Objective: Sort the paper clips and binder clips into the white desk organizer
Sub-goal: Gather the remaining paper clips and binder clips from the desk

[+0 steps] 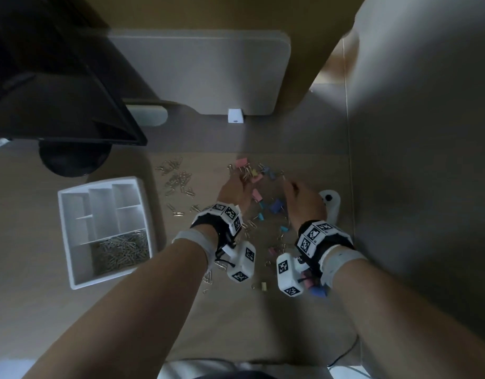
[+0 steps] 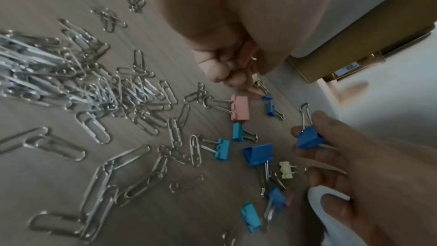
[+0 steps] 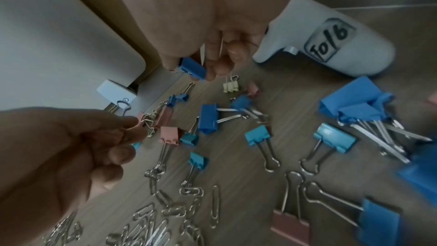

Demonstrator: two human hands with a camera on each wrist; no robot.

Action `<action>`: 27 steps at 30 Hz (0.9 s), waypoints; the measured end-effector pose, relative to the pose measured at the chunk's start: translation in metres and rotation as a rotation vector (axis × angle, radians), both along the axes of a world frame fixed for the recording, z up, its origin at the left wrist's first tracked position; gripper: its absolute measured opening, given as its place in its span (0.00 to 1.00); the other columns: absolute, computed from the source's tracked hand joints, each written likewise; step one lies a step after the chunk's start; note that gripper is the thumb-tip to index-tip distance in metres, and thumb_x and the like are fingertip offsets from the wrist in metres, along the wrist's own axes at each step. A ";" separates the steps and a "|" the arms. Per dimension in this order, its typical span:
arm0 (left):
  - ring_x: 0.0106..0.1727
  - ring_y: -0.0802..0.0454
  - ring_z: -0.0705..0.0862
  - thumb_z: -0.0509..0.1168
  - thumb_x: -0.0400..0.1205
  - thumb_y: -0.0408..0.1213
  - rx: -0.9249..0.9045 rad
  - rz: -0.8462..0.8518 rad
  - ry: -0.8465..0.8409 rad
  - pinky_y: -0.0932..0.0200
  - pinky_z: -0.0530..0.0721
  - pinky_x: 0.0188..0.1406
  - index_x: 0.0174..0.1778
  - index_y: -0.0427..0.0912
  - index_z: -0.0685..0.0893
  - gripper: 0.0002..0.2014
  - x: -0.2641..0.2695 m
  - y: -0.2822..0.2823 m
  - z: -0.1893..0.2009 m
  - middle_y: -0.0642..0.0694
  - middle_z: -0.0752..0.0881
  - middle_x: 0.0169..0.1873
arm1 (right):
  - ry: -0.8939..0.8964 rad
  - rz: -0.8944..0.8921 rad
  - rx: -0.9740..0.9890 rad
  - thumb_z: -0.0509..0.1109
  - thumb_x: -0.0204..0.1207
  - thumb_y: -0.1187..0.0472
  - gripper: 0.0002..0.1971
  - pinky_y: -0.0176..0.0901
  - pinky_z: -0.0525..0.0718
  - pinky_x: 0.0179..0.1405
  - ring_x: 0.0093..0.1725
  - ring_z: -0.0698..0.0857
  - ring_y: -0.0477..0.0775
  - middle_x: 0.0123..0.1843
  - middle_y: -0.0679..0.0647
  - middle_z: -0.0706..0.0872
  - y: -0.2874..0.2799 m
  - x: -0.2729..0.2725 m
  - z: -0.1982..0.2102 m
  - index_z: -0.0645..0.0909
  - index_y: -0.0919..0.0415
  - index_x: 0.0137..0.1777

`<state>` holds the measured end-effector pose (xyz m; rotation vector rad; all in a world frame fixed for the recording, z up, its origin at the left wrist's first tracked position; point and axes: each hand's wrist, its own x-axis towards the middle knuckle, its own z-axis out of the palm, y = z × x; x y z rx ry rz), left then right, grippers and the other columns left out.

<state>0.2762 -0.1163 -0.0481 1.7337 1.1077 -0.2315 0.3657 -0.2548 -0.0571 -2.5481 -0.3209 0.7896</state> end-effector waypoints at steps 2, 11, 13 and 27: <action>0.55 0.42 0.85 0.60 0.86 0.49 -0.010 -0.017 0.052 0.48 0.83 0.58 0.70 0.44 0.74 0.19 0.004 0.002 0.001 0.42 0.87 0.56 | -0.001 0.037 -0.008 0.52 0.88 0.44 0.22 0.47 0.71 0.38 0.42 0.82 0.58 0.41 0.53 0.83 0.001 0.004 -0.003 0.82 0.57 0.48; 0.41 0.43 0.88 0.59 0.85 0.53 0.140 -0.182 0.017 0.47 0.86 0.49 0.56 0.47 0.85 0.16 -0.007 -0.002 -0.005 0.45 0.89 0.43 | -0.007 -0.015 -0.087 0.54 0.89 0.46 0.14 0.45 0.65 0.30 0.32 0.76 0.50 0.33 0.47 0.76 0.000 0.003 0.006 0.73 0.54 0.48; 0.45 0.42 0.88 0.62 0.84 0.51 0.125 -0.160 -0.026 0.49 0.86 0.52 0.62 0.46 0.82 0.17 -0.008 -0.005 -0.001 0.45 0.89 0.51 | -0.018 -0.016 -0.089 0.54 0.88 0.45 0.16 0.43 0.66 0.30 0.37 0.80 0.52 0.38 0.48 0.80 0.000 0.002 0.006 0.76 0.55 0.52; 0.51 0.48 0.85 0.64 0.80 0.35 0.214 -0.052 0.047 0.62 0.78 0.50 0.71 0.48 0.77 0.21 -0.092 -0.012 0.010 0.48 0.87 0.46 | -0.163 0.338 -0.041 0.64 0.82 0.59 0.11 0.44 0.78 0.42 0.50 0.86 0.61 0.51 0.57 0.88 -0.007 -0.066 0.003 0.86 0.50 0.58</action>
